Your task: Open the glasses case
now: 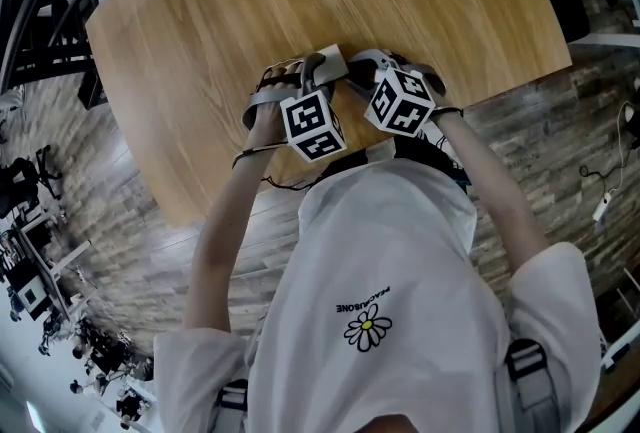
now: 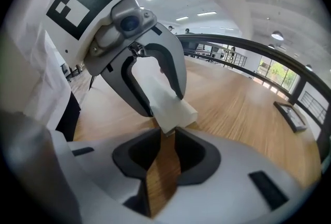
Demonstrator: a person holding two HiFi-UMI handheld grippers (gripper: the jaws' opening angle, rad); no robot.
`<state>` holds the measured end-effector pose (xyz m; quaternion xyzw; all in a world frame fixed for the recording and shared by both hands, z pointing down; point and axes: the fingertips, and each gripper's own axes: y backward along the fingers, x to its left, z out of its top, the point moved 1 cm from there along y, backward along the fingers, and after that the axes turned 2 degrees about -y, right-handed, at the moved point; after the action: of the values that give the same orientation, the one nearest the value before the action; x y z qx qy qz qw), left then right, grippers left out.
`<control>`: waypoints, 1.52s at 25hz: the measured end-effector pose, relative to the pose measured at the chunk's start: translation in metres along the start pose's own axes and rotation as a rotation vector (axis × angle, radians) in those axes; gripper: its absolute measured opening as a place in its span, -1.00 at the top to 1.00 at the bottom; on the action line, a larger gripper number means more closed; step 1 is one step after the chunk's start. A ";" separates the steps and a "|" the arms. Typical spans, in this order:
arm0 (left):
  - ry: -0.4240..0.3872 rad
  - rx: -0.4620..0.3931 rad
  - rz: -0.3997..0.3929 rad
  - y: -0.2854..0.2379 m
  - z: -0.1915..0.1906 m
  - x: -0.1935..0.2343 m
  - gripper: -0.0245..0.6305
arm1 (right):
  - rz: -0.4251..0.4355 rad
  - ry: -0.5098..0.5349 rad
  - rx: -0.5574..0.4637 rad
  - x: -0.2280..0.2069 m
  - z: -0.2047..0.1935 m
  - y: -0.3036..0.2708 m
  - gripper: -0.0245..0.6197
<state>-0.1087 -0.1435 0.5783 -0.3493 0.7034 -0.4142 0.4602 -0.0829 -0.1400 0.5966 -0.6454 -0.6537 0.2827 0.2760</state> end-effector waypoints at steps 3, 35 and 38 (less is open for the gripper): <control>0.015 -0.004 -0.020 -0.001 0.001 -0.001 0.21 | -0.009 -0.013 -0.013 0.000 -0.001 0.000 0.64; 0.098 -0.071 -0.298 0.020 0.005 0.036 0.75 | 0.025 0.012 0.030 -0.004 -0.009 0.002 0.72; 0.087 -0.047 -0.236 0.019 -0.001 0.051 0.82 | 0.030 0.013 0.038 -0.004 -0.007 0.002 0.72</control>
<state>-0.1285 -0.1797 0.5428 -0.4221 0.6861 -0.4636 0.3691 -0.0764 -0.1436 0.6007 -0.6517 -0.6367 0.2950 0.2879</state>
